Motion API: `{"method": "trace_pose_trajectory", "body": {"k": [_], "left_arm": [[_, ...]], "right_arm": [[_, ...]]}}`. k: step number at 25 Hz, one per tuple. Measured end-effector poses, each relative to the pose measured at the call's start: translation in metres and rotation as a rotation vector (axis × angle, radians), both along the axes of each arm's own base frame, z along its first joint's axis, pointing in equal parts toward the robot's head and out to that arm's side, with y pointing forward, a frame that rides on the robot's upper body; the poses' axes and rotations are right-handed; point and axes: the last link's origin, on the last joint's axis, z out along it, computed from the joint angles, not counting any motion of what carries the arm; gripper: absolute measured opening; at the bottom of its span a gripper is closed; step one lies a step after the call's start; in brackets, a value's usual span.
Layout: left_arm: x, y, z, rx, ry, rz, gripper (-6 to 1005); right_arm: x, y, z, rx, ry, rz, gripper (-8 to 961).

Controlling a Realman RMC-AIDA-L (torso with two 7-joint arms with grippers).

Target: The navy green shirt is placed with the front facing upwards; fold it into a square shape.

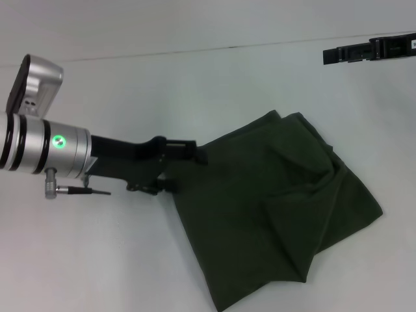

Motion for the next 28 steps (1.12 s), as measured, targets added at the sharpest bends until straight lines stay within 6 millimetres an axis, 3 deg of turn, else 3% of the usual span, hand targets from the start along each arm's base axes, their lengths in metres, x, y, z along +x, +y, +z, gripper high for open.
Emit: {"method": "trace_pose_trajectory", "body": {"k": [10,28], "left_arm": [[-0.019,-0.002,-0.008,0.004,0.104,0.021,933],[0.001,-0.007,-0.032,-0.054,0.141,-0.057,932]], "right_arm": [[0.0,0.0,0.001,0.003,0.004,-0.004,915],[0.002,-0.001,0.001,0.003,0.007,-0.011,914]]}}
